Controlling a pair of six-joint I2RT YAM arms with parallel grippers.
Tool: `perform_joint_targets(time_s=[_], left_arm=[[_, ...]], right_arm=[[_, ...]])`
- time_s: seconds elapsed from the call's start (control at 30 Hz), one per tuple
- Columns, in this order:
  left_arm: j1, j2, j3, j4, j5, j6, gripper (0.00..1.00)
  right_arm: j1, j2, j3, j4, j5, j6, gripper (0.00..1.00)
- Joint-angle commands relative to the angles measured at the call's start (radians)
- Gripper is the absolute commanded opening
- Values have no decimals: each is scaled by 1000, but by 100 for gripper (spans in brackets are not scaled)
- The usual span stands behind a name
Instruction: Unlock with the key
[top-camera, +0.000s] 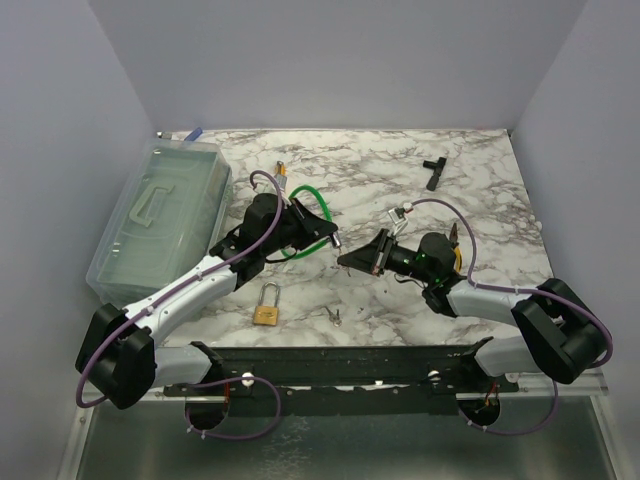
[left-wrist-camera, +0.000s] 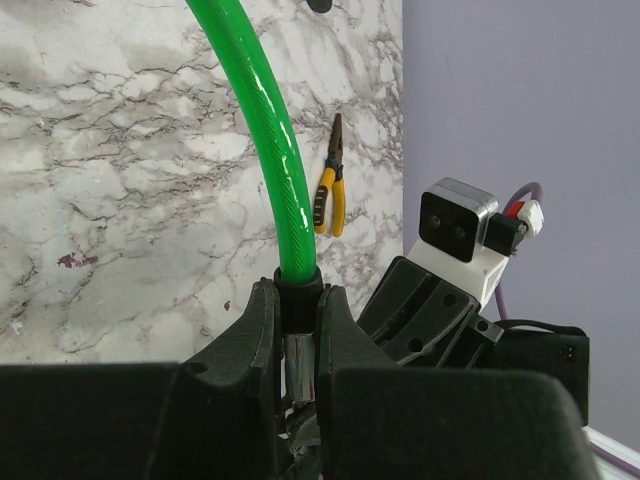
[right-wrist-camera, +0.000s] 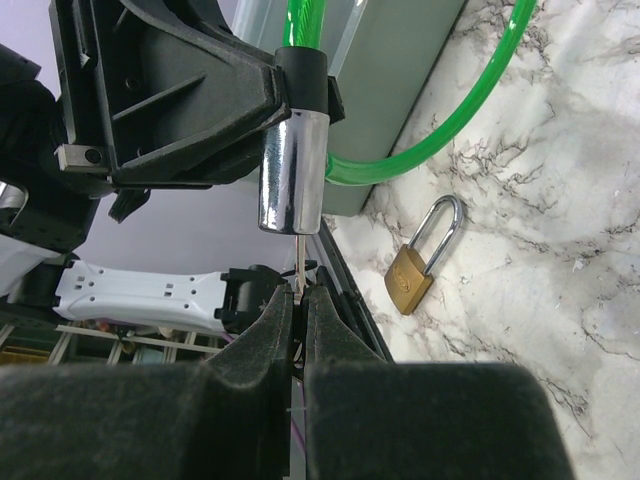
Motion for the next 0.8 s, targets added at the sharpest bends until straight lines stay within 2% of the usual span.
perform_joint_targets(time_s=[0.0,0.37,0.6,0.77], left_arm=[[6,-30,-7,70,25,1,0],[6,-32,-19,82,32,1,0],[6,-29,-37,95,39,4,0],[6,-23,-46,102,42,0,0]], right_arm=[[-3,-4,31,7,5,-11,1],[-3,-9,45,-18,20,-2,1],[-4,-21,83,-153,48,-10,0],[-4,-20,90,-177,55,-10,1]])
